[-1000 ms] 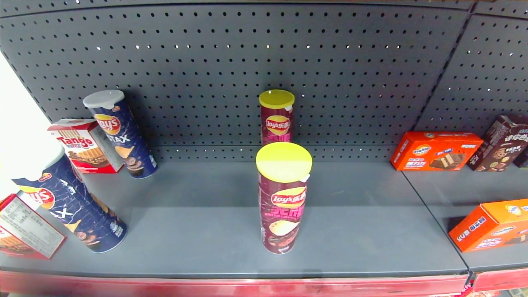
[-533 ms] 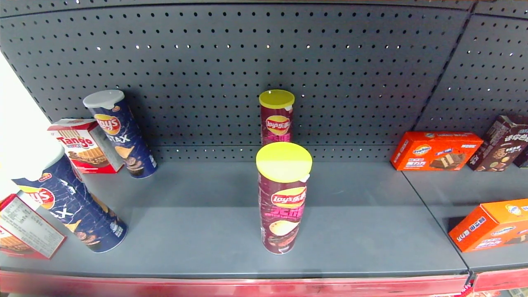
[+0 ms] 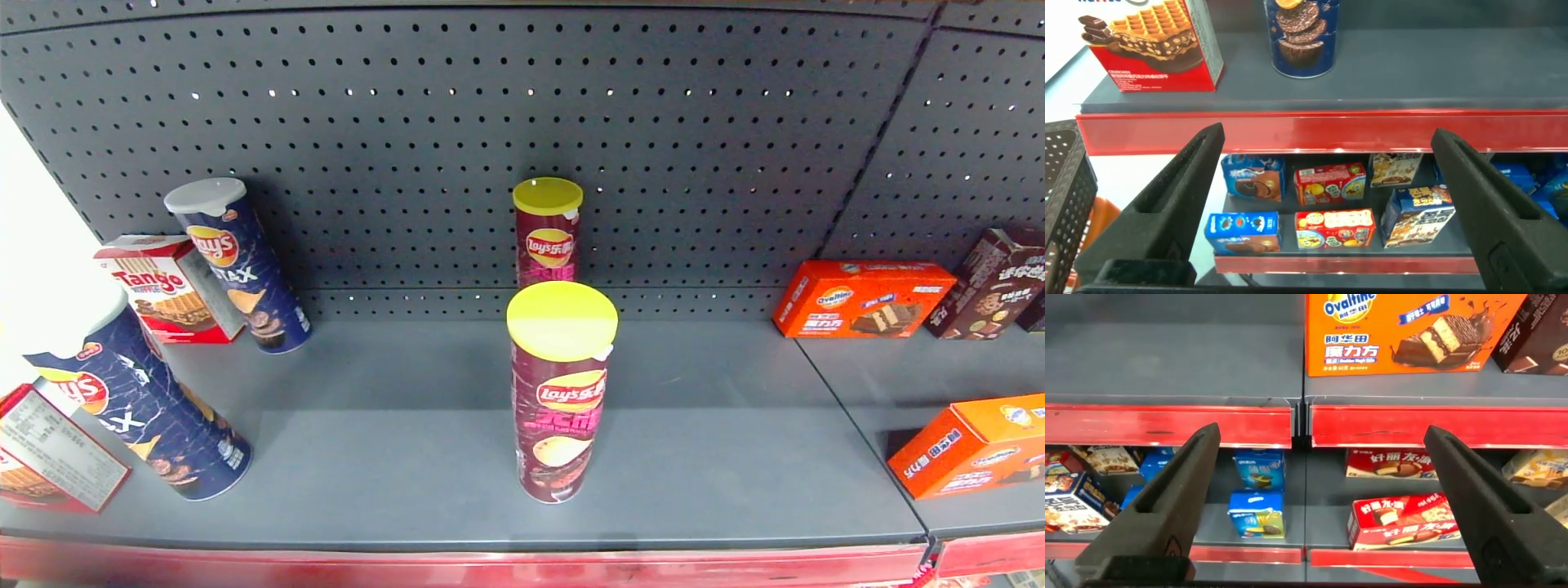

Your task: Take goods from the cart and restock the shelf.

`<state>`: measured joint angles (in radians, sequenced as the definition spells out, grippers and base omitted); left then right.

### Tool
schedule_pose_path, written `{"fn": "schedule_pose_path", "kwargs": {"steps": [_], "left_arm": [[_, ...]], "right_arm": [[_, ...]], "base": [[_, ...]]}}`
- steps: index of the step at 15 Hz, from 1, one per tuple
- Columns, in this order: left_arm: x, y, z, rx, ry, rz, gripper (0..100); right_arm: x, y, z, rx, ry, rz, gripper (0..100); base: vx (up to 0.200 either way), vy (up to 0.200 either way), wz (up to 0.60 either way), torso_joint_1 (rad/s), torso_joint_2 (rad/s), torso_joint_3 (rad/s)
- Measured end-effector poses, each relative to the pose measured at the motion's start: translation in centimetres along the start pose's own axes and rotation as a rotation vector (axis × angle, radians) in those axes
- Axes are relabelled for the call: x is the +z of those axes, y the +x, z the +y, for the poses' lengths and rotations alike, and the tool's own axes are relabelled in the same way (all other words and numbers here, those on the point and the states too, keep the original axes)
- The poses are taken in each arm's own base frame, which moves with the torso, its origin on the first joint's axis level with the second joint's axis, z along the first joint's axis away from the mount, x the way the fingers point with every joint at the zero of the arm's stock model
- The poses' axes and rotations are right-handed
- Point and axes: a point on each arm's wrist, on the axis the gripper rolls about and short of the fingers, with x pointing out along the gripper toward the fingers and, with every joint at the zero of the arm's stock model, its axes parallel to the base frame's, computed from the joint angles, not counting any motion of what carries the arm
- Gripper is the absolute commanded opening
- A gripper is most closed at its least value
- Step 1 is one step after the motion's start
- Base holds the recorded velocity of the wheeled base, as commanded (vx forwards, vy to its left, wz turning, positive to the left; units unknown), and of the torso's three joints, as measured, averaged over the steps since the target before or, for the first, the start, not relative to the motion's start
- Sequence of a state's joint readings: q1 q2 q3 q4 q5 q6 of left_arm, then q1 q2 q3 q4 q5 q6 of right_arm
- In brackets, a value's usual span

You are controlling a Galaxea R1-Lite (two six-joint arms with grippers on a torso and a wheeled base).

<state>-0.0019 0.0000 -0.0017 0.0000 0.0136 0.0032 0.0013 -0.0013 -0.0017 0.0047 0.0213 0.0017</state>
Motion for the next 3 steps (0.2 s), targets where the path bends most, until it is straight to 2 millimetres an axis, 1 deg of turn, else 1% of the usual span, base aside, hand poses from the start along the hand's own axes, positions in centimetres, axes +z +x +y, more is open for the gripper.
{"fn": "schedule_pose_path", "kwargs": {"steps": [3], "left_arm": [[0.00, 0.00, 0.00, 0.000, 0.000, 0.000, 100]], "right_arm": [[0.00, 0.00, 0.00, 0.000, -0.001, 0.000, 100]], "base": [[0.000, 0.000, 0.00, 0.000, 0.00, 0.000]]}}
